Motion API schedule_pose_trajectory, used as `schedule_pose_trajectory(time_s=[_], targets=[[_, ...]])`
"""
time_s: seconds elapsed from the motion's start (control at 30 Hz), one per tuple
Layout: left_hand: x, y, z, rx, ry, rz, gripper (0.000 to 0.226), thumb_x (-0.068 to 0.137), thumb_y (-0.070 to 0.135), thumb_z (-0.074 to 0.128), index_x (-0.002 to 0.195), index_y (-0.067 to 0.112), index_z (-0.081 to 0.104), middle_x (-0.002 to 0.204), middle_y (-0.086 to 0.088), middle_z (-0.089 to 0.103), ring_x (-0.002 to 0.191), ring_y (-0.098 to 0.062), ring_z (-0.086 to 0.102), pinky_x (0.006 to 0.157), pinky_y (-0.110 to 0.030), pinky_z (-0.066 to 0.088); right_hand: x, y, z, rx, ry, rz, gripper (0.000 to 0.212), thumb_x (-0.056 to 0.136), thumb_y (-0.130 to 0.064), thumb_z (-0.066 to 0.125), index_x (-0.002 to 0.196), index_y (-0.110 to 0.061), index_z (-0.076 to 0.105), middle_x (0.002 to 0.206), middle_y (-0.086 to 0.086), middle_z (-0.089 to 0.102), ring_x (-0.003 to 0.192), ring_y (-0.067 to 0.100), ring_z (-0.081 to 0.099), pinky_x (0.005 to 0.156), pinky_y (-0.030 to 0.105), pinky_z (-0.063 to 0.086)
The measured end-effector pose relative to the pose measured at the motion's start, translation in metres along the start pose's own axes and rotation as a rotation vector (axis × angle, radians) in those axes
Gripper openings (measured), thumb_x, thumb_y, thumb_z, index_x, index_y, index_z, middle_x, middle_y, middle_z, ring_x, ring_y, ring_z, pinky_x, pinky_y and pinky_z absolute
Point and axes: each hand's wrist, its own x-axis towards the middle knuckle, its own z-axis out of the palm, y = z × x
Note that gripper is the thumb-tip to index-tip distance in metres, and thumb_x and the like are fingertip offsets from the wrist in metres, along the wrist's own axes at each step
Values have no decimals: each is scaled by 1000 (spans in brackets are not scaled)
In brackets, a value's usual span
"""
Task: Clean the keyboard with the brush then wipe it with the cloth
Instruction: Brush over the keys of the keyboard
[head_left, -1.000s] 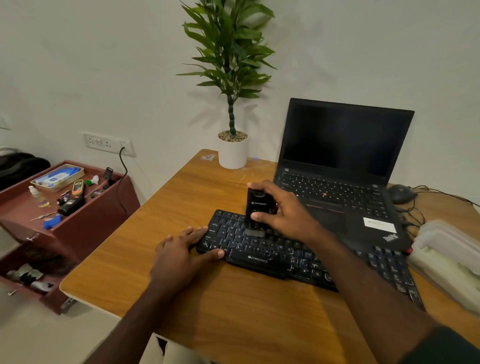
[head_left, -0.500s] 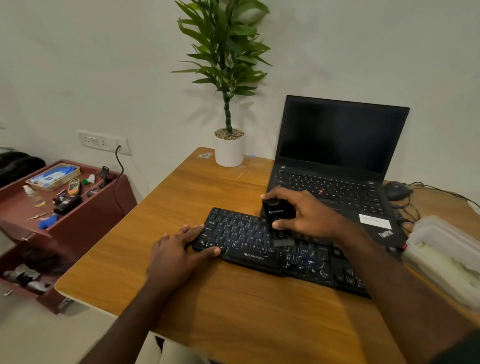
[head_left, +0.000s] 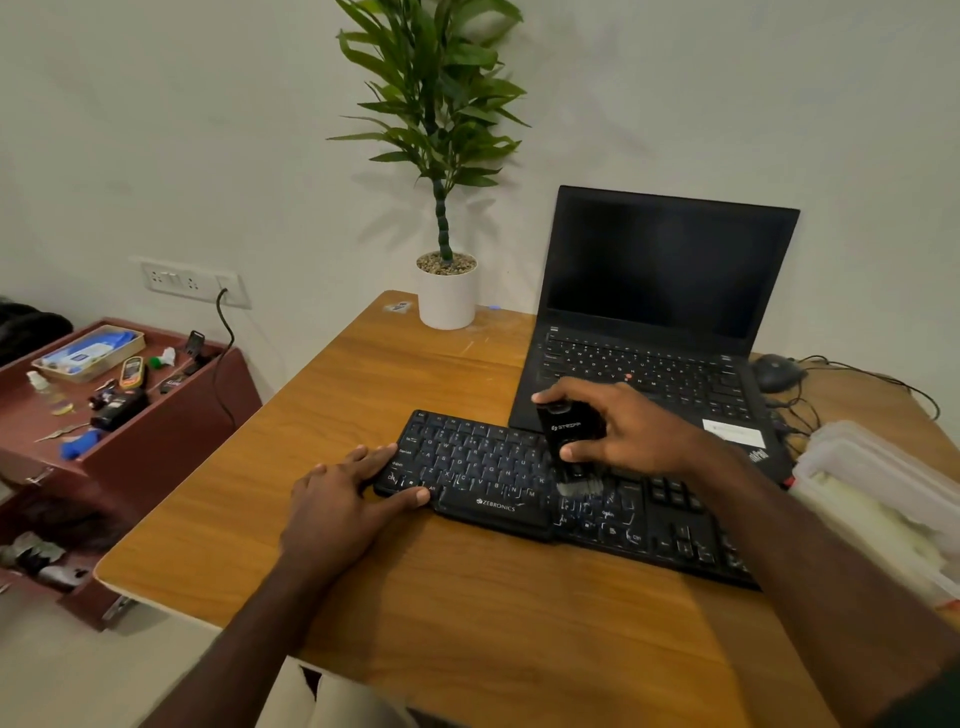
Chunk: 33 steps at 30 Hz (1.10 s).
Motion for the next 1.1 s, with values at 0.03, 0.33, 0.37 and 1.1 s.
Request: schedule_pose_trajectory(time_s=[0.03, 0.33, 0.37, 1.1], targets=[[-1, 1, 0, 5, -1, 2, 99, 54, 102, 44, 139, 51, 46, 153, 0, 45, 135, -27, 47, 114, -53, 33, 1, -2, -1, 23, 17, -4, 60, 85, -19, 79, 128, -52, 53, 126, -7, 60, 116, 15, 60, 94, 46, 57], [-3, 5, -2, -14, 9, 15, 98, 55, 100, 46, 138, 49, 49, 151, -2, 46, 134, -26, 48, 115, -52, 30, -1, -5, 25, 137, 151, -69, 63, 87, -12, 76, 131, -49, 51, 122, -7, 62, 109, 12, 66, 90, 39, 61], [-3, 4, -2, -14, 12, 15, 98, 55, 100, 46, 138, 49, 49, 151, -2, 47, 133, -26, 49, 114, -52, 32, -6, -1, 18, 117, 129, -58, 63, 87, -12, 77, 131, -49, 52, 120, -8, 63, 107, 10, 66, 90, 38, 61], [-4, 5, -1, 11, 23, 19, 97, 57, 99, 46, 139, 47, 49, 149, -5, 49, 132, -29, 50, 112, -55, 34, -21, 7, -9, 69, 86, 0, 61, 82, -12, 81, 129, -41, 58, 125, -4, 63, 112, 12, 63, 93, 41, 58]])
